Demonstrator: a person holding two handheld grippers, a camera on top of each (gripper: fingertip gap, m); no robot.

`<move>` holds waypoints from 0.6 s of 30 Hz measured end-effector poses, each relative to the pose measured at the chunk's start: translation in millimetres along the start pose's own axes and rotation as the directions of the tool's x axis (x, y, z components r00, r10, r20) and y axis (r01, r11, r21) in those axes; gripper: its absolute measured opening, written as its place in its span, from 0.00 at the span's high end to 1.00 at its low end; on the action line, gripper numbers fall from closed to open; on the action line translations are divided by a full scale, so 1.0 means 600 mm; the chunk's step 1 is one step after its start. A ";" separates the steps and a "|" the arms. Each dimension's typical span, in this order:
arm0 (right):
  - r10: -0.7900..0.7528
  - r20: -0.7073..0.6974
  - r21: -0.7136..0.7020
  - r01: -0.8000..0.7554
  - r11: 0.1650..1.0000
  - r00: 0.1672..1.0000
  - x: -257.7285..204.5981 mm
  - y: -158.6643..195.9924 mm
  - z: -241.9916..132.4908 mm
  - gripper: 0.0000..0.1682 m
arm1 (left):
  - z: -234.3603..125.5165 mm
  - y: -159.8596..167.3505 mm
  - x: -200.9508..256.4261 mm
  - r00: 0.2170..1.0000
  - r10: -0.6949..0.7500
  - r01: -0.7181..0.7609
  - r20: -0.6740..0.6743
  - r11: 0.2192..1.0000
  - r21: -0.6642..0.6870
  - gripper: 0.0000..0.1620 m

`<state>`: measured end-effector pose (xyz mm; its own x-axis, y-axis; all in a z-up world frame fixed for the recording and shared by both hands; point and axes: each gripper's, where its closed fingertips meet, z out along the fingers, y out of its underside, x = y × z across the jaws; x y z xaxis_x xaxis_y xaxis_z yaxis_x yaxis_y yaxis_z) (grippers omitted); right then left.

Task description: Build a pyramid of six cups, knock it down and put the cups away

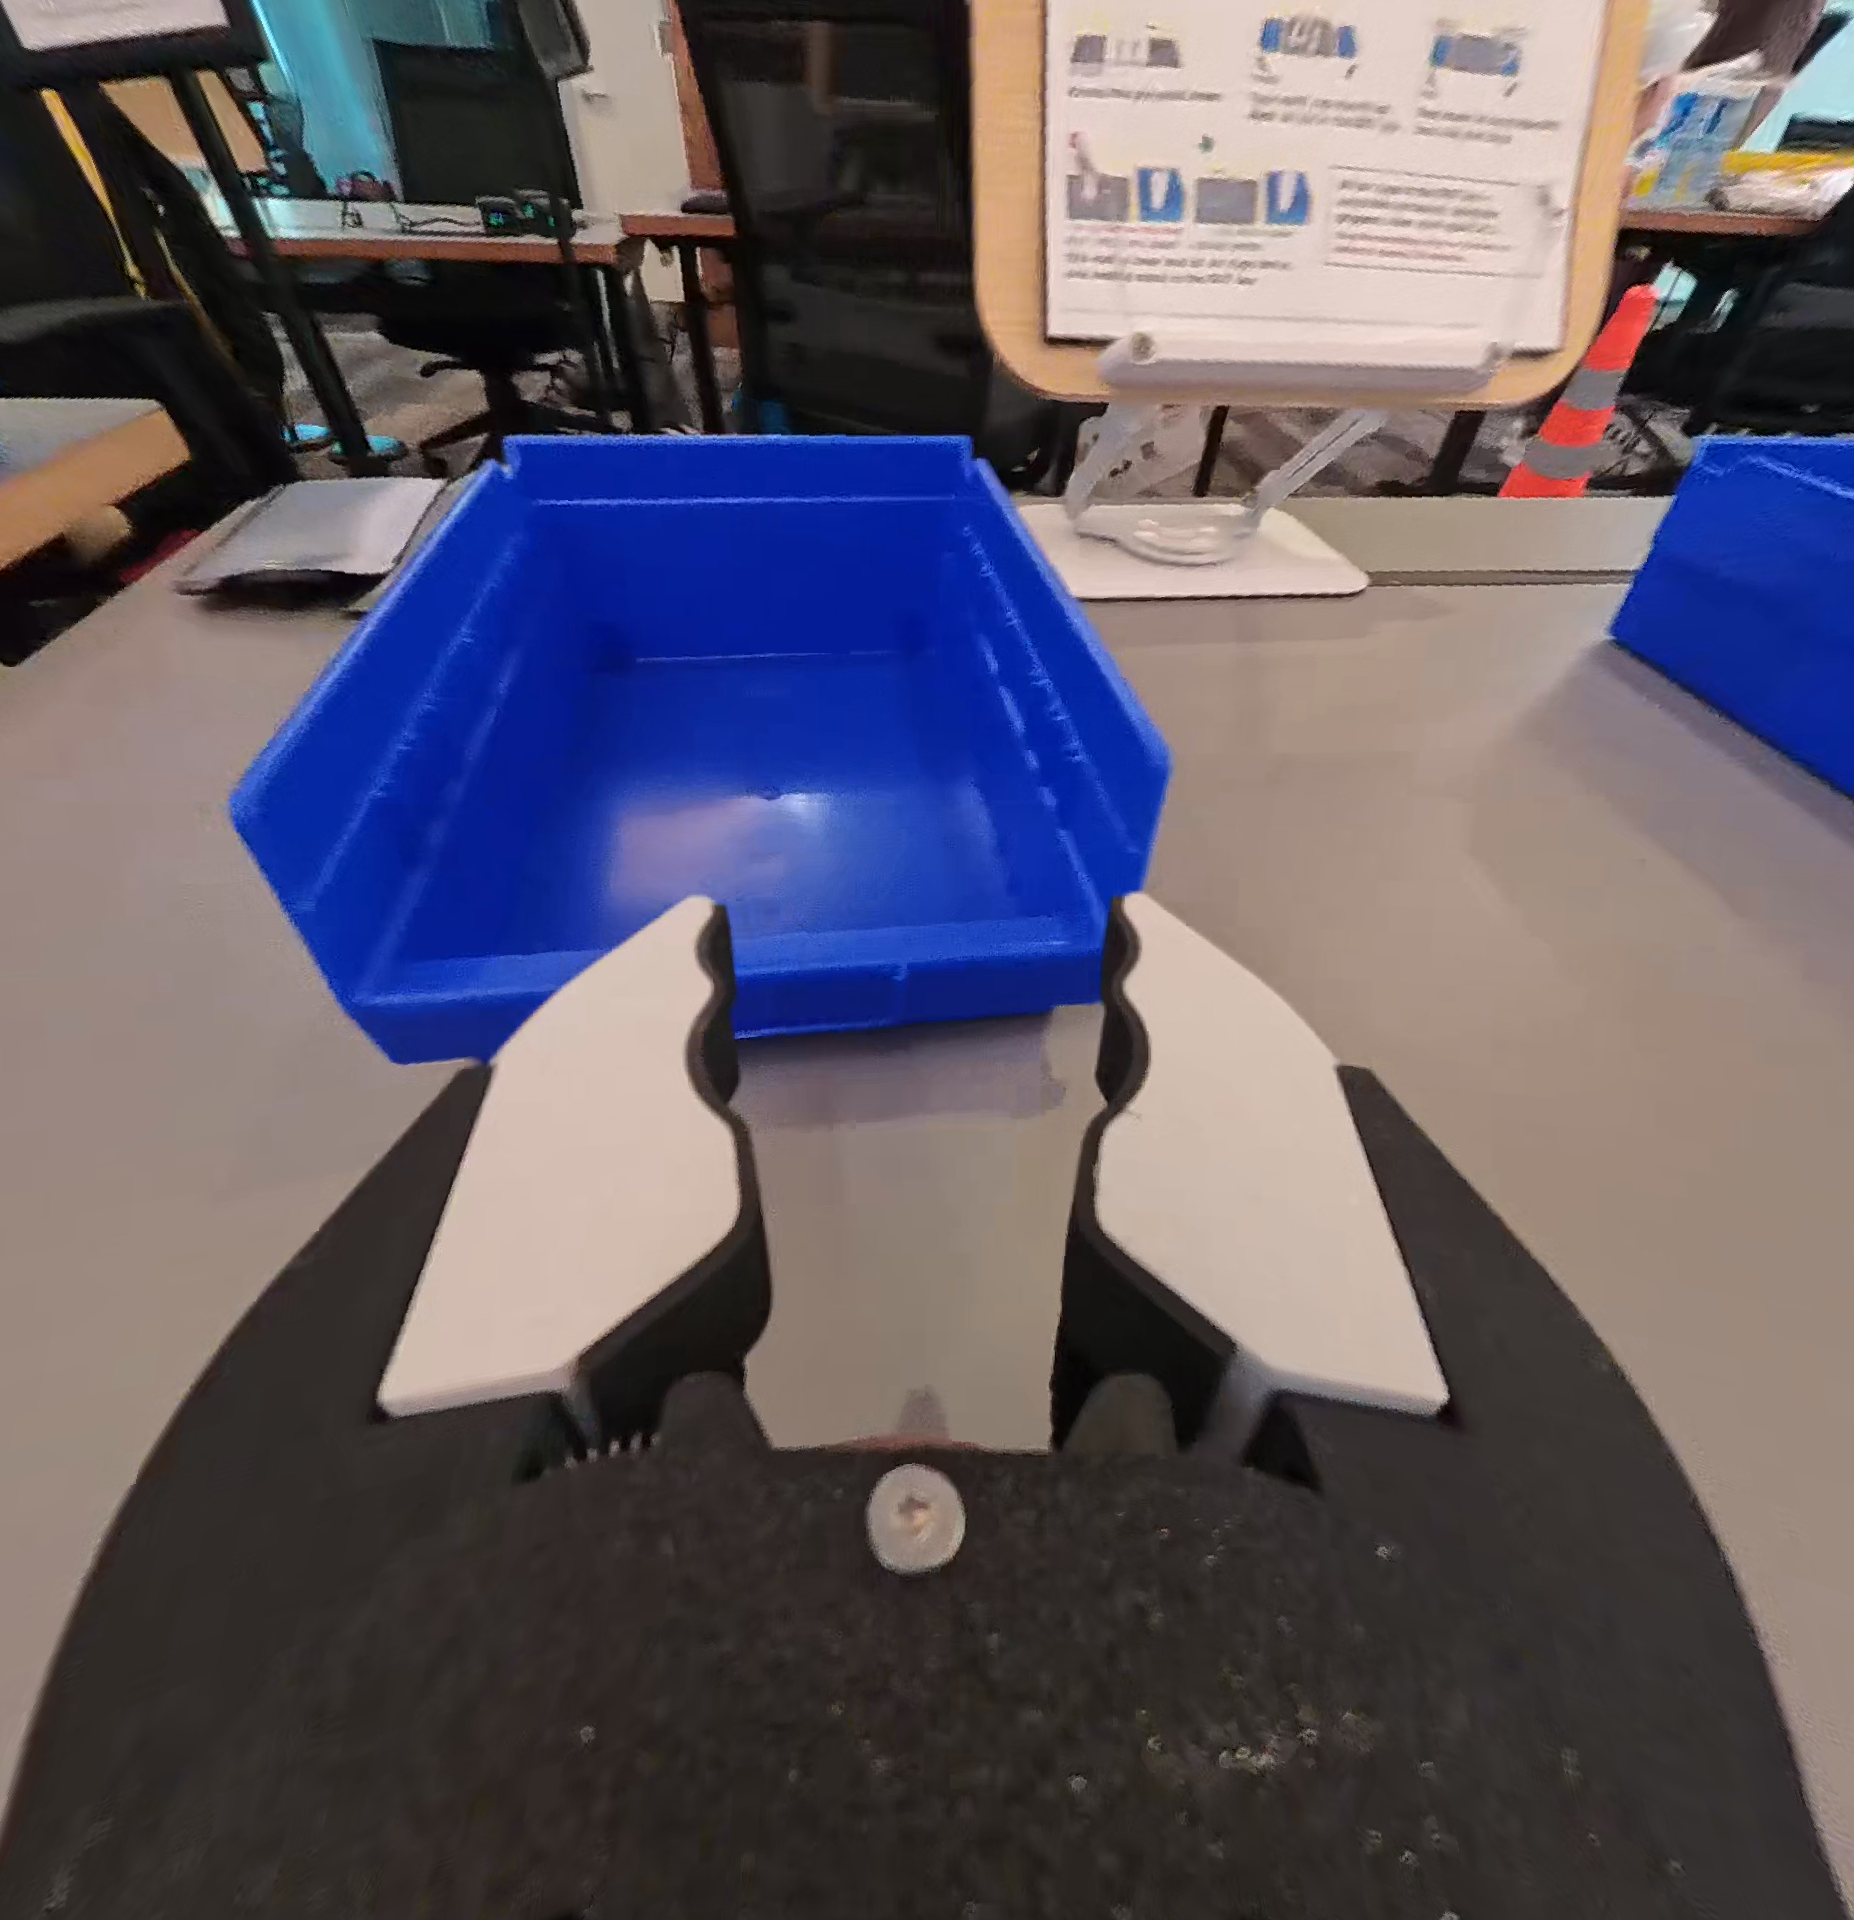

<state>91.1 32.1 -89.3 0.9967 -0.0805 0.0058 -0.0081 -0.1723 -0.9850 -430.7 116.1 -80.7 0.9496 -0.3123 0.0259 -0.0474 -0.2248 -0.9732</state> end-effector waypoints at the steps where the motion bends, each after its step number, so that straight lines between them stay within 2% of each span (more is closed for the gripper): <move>1: -0.016 -0.008 -0.004 0.016 1.000 1.000 0.002 0.003 0.003 0.52 | 0.004 0.005 -0.012 1.000 0.002 -0.002 0.016 1.000 -0.013 0.59; 8: -0.079 -0.009 -0.038 0.078 0.996 0.997 -0.005 0.017 0.015 0.51 | 0.013 0.028 -0.037 0.993 -0.117 0.117 -0.006 0.991 -0.065 0.54; 18: -0.096 -0.025 -0.038 0.095 0.995 0.995 0.007 0.019 0.020 0.52 | 0.023 0.038 -0.031 0.994 -0.104 0.101 -0.022 0.990 -0.102 0.53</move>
<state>96.1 41.5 -102.8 0.9905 -0.0882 0.1052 0.0840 -0.2167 -0.9726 -445.0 129.3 -106.2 0.9422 -0.3080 0.1318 0.0174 -0.3480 -0.9373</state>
